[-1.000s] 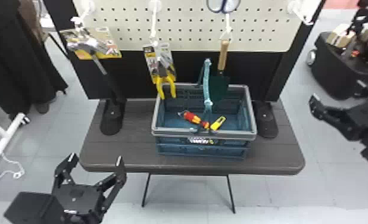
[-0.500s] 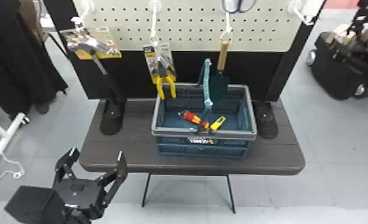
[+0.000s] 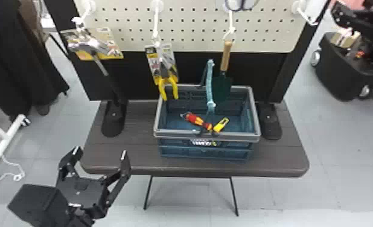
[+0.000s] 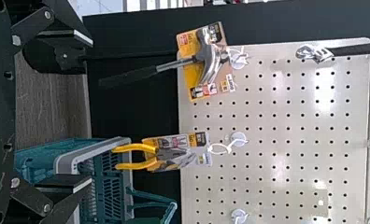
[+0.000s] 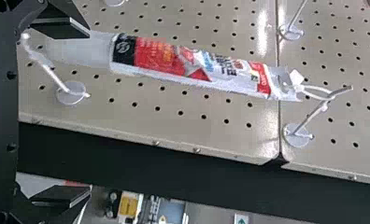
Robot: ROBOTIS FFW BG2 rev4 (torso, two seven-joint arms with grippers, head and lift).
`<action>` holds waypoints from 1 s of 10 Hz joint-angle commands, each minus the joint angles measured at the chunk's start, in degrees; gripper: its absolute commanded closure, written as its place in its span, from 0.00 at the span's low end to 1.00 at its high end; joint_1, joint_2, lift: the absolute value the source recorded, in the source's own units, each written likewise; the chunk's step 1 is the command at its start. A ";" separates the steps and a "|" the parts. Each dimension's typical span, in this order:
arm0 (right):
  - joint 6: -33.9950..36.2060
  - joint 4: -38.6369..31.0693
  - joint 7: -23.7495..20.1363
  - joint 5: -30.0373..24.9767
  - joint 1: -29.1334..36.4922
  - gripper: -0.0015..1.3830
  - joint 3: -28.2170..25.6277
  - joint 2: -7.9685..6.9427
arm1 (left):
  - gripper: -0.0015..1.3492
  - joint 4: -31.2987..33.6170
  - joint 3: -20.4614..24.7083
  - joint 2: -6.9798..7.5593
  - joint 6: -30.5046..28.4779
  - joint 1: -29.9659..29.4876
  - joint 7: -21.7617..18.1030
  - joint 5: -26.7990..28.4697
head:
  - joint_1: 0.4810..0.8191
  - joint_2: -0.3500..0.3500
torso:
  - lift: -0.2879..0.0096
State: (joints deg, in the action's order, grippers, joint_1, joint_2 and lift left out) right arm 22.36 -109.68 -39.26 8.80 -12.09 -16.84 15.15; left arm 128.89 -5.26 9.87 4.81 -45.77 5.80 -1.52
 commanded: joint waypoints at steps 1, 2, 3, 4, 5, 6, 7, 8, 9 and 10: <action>4.27 -0.78 -1.52 2.36 -4.12 0.09 2.07 2.69 | 0.20 0.00 -0.19 0.15 -0.15 0.46 0.00 -0.06 | 1.00 0.51 | 0.63; 7.09 -1.77 -3.19 2.45 -7.69 0.09 3.12 4.71 | 0.19 0.00 -0.19 0.24 -0.24 0.46 0.00 0.03 | 1.00 0.51 | 0.63; 11.22 -2.33 -3.81 5.70 -10.64 0.09 4.27 7.17 | 0.20 0.00 -0.54 0.59 -0.59 0.70 0.00 -0.06 | 1.00 0.51 | 0.63; 11.75 1.75 -4.51 12.03 -13.59 0.09 5.76 9.19 | 0.20 0.00 -0.81 0.85 -0.86 1.07 0.00 -0.06 | 1.00 0.51 | 0.63; 13.77 6.25 -6.01 15.63 -16.55 0.09 7.34 10.33 | 0.20 0.00 -0.81 0.94 -0.95 1.32 0.00 -0.06 | 1.00 0.51 | 0.63; 14.91 9.06 -7.15 19.06 -17.65 0.09 8.66 11.04 | 0.19 0.00 -1.07 1.12 -1.03 1.69 0.09 -0.15 | 1.00 0.51 | 0.63; 14.82 10.05 -7.15 21.08 -17.65 0.10 9.01 11.13 | 0.20 0.00 -0.98 1.20 -1.03 1.81 0.18 -0.24 | 1.00 0.51 | 0.63; 14.82 10.19 -7.15 20.73 -17.53 0.28 9.01 11.13 | 0.20 0.00 -0.98 1.29 -1.03 1.69 0.27 -0.32 | 1.00 0.51 | 0.63; 14.91 9.20 -6.89 20.20 -17.41 0.66 9.01 11.13 | 0.20 0.00 -0.89 1.29 -1.03 1.56 0.27 -0.41 | 1.00 0.51 | 0.63; 15.17 9.06 -6.71 20.20 -17.53 0.75 9.01 11.13 | 0.20 0.00 -1.07 1.29 -1.12 1.69 0.27 -0.41 | 1.00 0.51 | 0.63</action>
State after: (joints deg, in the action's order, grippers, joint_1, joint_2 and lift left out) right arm 37.34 -100.52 -45.91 29.05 -29.59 -7.83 26.28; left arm 128.88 -6.21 11.12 3.74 -44.16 6.07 -1.92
